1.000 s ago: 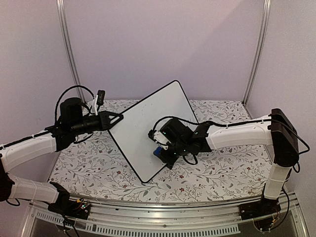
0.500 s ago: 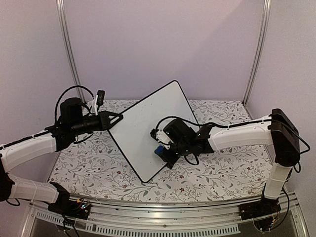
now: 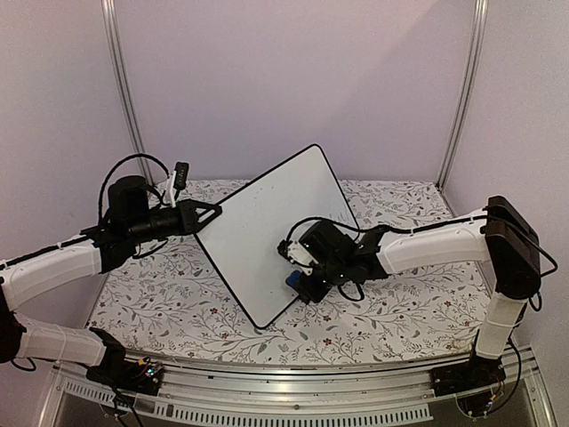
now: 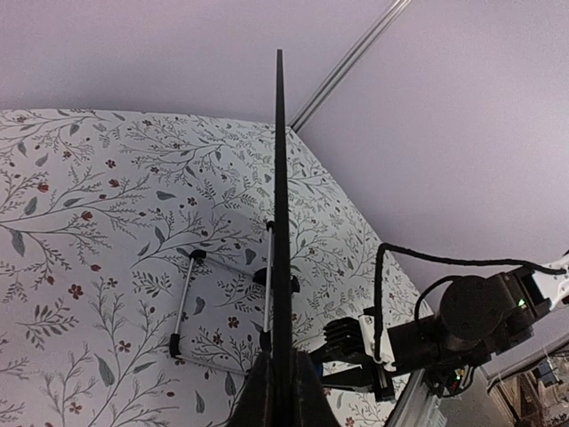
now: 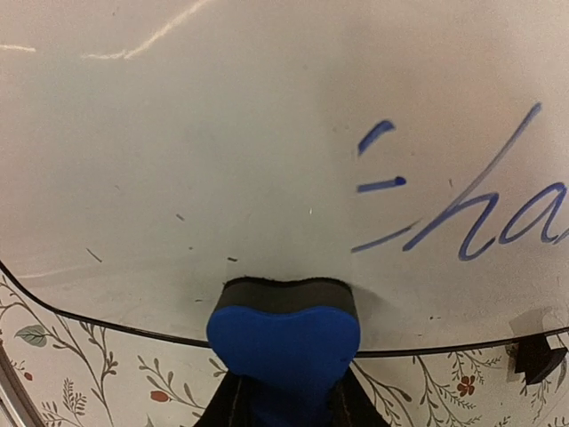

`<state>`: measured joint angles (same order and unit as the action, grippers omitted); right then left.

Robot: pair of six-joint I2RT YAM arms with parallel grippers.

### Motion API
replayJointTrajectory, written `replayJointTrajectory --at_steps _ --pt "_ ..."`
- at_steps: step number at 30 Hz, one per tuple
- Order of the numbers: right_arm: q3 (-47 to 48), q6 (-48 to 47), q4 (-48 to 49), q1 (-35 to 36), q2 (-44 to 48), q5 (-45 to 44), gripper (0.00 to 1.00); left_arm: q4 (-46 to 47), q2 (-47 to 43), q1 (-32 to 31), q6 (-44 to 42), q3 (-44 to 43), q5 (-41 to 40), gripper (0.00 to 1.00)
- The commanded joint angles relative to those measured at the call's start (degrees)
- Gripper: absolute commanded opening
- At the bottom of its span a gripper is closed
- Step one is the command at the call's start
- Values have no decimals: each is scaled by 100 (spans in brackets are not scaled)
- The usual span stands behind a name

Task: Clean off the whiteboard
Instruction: Erase the whiteboard on the whiteboard stand.

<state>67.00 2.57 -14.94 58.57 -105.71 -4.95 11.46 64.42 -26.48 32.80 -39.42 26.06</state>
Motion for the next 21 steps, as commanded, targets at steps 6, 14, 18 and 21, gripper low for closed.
replayJointTrajectory --at_steps 6,14,18,21 --pt "989 -382 -12 -283 -292 -168 0 277 -57 -117 -45 -130 417 0" --pt "787 -327 -33 -284 -324 -99 0 270 -53 -114 -48 -135 408 0" --pt "153 -97 149 -284 -164 -66 0 272 -44 -117 -48 -138 416 0" --pt "-217 59 263 -284 -46 -57 0 283 -31 -115 -41 -138 421 0"
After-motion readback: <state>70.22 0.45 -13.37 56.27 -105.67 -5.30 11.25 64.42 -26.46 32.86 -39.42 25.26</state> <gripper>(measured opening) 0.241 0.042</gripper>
